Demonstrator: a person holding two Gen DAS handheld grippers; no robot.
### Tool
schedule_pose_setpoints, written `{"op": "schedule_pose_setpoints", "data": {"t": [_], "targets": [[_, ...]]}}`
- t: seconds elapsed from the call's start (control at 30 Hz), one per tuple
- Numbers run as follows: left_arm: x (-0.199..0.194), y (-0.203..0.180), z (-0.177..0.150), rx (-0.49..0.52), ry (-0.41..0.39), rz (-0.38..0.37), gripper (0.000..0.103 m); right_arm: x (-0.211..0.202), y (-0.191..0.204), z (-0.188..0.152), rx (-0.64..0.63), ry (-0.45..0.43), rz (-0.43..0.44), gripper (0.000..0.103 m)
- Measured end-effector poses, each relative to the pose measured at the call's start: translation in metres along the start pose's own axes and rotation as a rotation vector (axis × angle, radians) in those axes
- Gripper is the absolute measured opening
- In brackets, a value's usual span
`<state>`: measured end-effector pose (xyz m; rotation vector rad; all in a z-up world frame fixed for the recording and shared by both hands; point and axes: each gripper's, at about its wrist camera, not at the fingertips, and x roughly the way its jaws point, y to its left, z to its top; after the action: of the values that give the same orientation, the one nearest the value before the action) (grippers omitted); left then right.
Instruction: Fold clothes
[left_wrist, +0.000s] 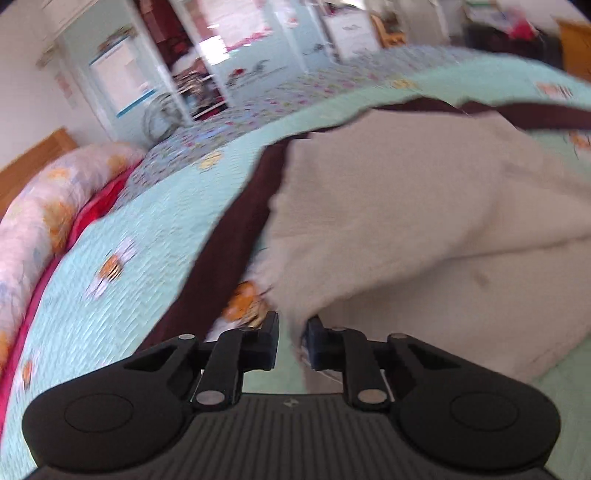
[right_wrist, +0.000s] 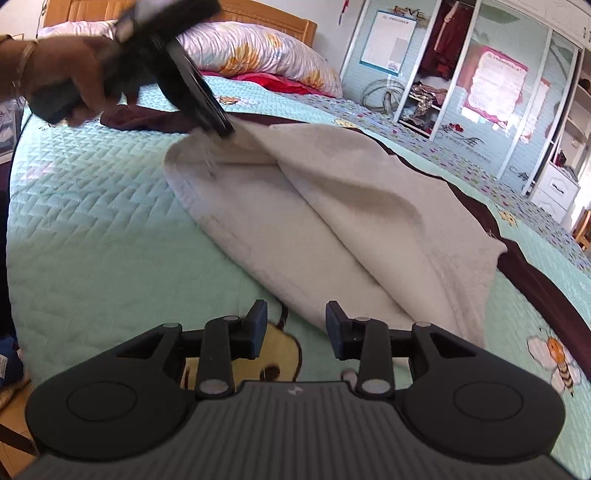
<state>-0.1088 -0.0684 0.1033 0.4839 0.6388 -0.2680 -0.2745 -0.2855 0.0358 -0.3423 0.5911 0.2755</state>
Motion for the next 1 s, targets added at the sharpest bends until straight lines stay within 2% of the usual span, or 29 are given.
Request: {"op": "schedule_pose_setpoints", "data": {"t": [0.03,0.1,0.2,0.27,0.3,0.4,0.57,0.63,0.77,0.87,0.97,1.0], "targets": [[0.001,0.016,-0.008,-0.034,0.027,0.006,0.025,-0.003,-0.003,-0.004,0.018,0.008,-0.004,0.038],[0.002,0.047,-0.025,-0.103,0.079,0.017,0.035,-0.006,-0.008,-0.01,0.058,0.021,-0.009,0.041],[0.005,0.054,-0.036,-0.209,0.101,-0.025,0.046,-0.007,-0.014,-0.014,0.095,0.027,-0.012,0.046],[0.007,0.059,-0.044,-0.279,0.115,-0.054,0.05,-0.007,-0.014,-0.013,0.084,0.028,-0.026,0.048],[0.008,0.062,-0.047,-0.314,0.122,-0.068,0.056,-0.008,-0.014,-0.012,0.075,0.03,-0.033,0.049],[0.011,0.07,-0.059,-0.419,0.143,-0.11,0.057,-0.007,-0.014,-0.014,0.08,0.045,-0.045,0.051],[0.016,0.082,-0.077,-0.592,0.176,-0.18,0.057,-0.014,-0.024,-0.014,0.182,0.046,-0.032,0.051],[0.023,0.082,-0.073,-0.611,0.158,-0.178,0.057,-0.02,-0.03,-0.014,0.231,0.03,-0.01,0.051],[0.031,0.09,-0.063,-0.638,0.098,-0.176,0.059,-0.036,-0.057,-0.013,0.437,-0.043,0.042,0.051],[0.039,0.093,-0.05,-0.616,0.053,-0.198,0.063,-0.038,-0.089,-0.018,0.653,-0.081,0.021,0.059],[0.053,0.093,-0.042,-0.59,0.056,-0.215,0.067,-0.033,-0.124,-0.031,0.865,-0.085,-0.01,0.06],[0.058,0.093,-0.042,-0.585,0.069,-0.235,0.067,-0.027,-0.135,-0.038,0.947,-0.075,0.011,0.06]]}}
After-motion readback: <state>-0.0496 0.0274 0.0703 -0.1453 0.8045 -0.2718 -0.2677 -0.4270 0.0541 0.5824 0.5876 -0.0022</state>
